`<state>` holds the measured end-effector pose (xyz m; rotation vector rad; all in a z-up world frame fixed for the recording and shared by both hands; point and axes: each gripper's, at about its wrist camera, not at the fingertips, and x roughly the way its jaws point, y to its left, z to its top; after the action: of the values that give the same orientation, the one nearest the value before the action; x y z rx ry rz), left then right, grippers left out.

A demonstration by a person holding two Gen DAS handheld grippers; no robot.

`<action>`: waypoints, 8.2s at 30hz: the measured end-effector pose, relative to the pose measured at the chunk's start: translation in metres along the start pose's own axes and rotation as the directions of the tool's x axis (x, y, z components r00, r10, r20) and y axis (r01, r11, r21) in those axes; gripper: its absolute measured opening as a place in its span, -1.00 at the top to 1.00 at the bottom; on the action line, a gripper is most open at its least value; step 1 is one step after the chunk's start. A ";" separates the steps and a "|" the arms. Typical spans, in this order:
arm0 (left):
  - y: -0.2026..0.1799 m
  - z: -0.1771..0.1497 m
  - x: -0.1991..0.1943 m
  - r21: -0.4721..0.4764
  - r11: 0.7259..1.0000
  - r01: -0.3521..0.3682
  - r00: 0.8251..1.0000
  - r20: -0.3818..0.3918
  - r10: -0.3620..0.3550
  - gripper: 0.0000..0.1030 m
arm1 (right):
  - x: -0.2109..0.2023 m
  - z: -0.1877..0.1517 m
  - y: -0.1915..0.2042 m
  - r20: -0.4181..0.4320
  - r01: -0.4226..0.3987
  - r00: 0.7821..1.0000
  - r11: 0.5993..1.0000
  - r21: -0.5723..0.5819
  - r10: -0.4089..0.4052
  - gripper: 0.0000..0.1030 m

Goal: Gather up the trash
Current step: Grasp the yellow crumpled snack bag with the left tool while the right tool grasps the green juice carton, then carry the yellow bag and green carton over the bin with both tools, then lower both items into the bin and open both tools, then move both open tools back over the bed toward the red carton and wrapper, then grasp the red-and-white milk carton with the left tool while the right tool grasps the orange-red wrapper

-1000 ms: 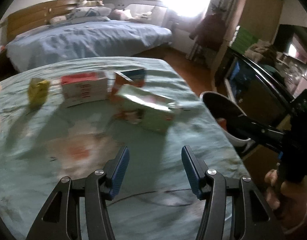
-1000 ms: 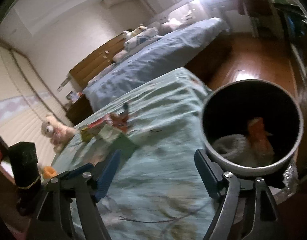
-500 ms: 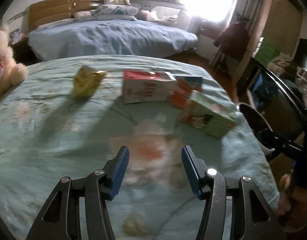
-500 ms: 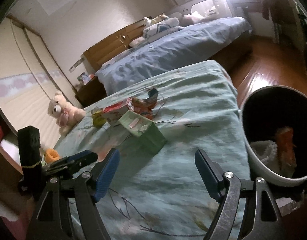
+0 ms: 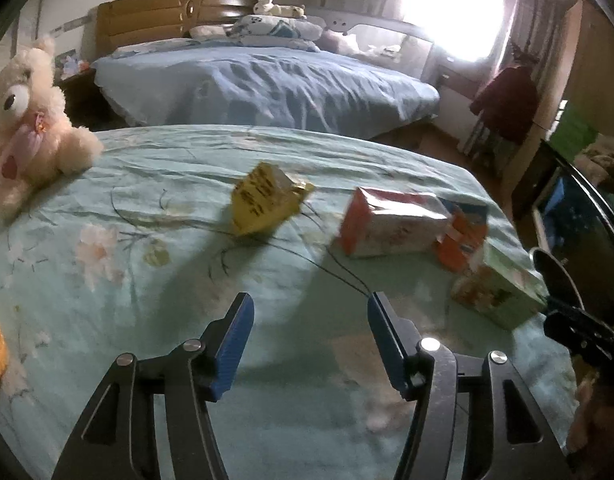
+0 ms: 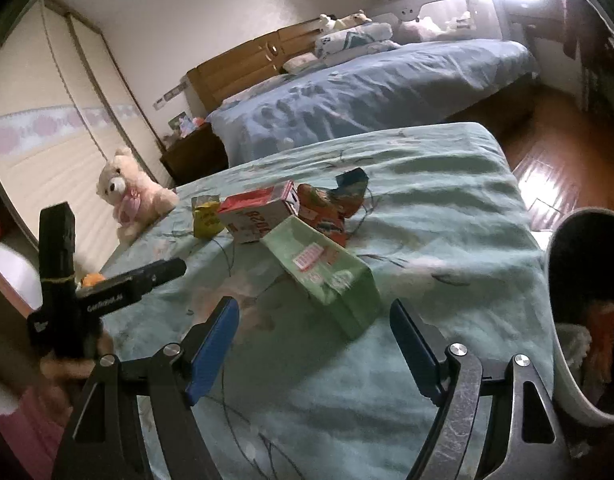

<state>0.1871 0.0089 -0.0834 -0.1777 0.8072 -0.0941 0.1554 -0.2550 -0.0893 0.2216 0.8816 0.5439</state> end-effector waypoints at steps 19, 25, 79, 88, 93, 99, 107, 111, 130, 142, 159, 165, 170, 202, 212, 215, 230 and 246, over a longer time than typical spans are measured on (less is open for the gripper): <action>0.011 0.049 0.067 -0.020 0.995 -0.102 0.995 0.018 0.102 -0.17 | 0.041 0.012 -0.006 -0.079 0.045 0.996 0.999 0.015 -0.044 -0.14; 0.009 0.049 0.071 0.013 0.997 -0.072 0.997 0.013 0.072 0.70 | 0.037 0.006 -0.007 -0.086 0.036 0.996 0.999 0.038 -0.032 0.22; -0.160 -0.020 -0.008 0.284 0.911 0.298 0.954 -0.067 -0.291 0.99 | -0.100 -0.040 -0.087 0.127 0.162 0.971 0.949 0.271 -0.202 0.33; -0.189 -0.019 0.006 0.319 0.890 0.324 0.946 -0.090 -0.312 0.98 | -0.113 -0.046 -0.107 0.132 0.188 0.962 0.933 0.307 -0.238 0.34; -0.204 -0.019 0.013 0.330 0.882 0.336 0.942 -0.105 -0.320 0.98 | -0.122 -0.048 -0.119 0.138 0.205 0.955 0.922 0.329 -0.262 0.34; -0.222 -0.018 0.022 0.342 0.870 0.354 0.935 -0.120 -0.333 0.98 | -0.129 -0.051 -0.135 0.141 0.225 0.947 0.908 0.354 -0.290 0.39; -0.245 -0.016 0.029 0.373 0.852 0.367 0.930 -0.125 -0.346 0.98 | -0.135 -0.055 -0.151 0.144 0.240 0.938 0.892 0.384 -0.315 0.39; -0.258 -0.016 0.035 0.385 0.844 0.374 0.927 -0.133 -0.350 0.98 | -0.137 -0.055 -0.158 0.143 0.250 0.934 0.884 0.394 -0.328 0.39; -0.293 -0.010 0.061 0.417 0.825 0.382 0.924 -0.168 -0.344 0.98 | -0.136 -0.044 -0.184 0.130 0.288 0.920 0.864 0.413 -0.369 0.39; -0.305 -0.005 0.073 0.419 0.823 0.383 0.924 -0.180 -0.338 0.98 | -0.130 -0.037 -0.191 0.108 0.304 0.920 0.858 0.413 -0.377 0.39; -0.314 -0.003 0.085 0.407 0.832 0.377 0.925 -0.205 -0.320 0.70 | -0.127 -0.032 -0.201 0.073 0.313 0.921 0.841 0.442 -0.382 0.30; -0.303 -0.001 0.072 0.395 0.842 0.369 0.930 -0.164 -0.330 0.22 | -0.134 -0.032 -0.195 0.106 0.291 0.921 0.841 0.455 -0.375 -0.25; -0.278 -0.007 0.059 0.362 0.858 0.365 0.931 -0.152 -0.332 0.09 | -0.135 -0.032 -0.182 0.118 0.274 0.925 0.850 0.449 -0.360 -0.33; -0.084 -0.035 -0.026 0.104 0.984 0.144 0.989 -0.004 -0.145 -0.30 | -0.047 -0.017 -0.038 0.065 0.112 0.990 0.969 0.222 -0.129 -0.91; -0.048 -0.023 -0.020 0.089 0.989 0.117 0.993 -0.022 -0.115 -0.31 | -0.020 -0.009 -0.021 0.038 0.093 0.994 0.979 0.182 -0.102 -0.91; -0.041 -0.017 -0.015 0.104 0.988 0.117 0.993 -0.029 -0.114 -0.35 | -0.013 -0.006 -0.018 0.041 0.085 0.995 0.981 0.174 -0.094 -0.91; -0.016 0.024 0.033 0.173 0.977 0.125 0.992 -0.055 -0.118 -0.40 | 0.025 0.023 -0.026 0.030 0.109 0.993 0.980 0.165 -0.116 -0.89; -0.028 0.058 0.088 0.329 0.907 0.263 0.965 -0.092 -0.246 -0.39 | 0.065 0.048 -0.035 -0.028 0.084 0.996 0.986 0.146 -0.080 -0.18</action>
<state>0.2893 -0.0245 -0.1011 0.0477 0.8004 -0.4842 0.2388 -0.2475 -0.1173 0.3121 0.9487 0.4059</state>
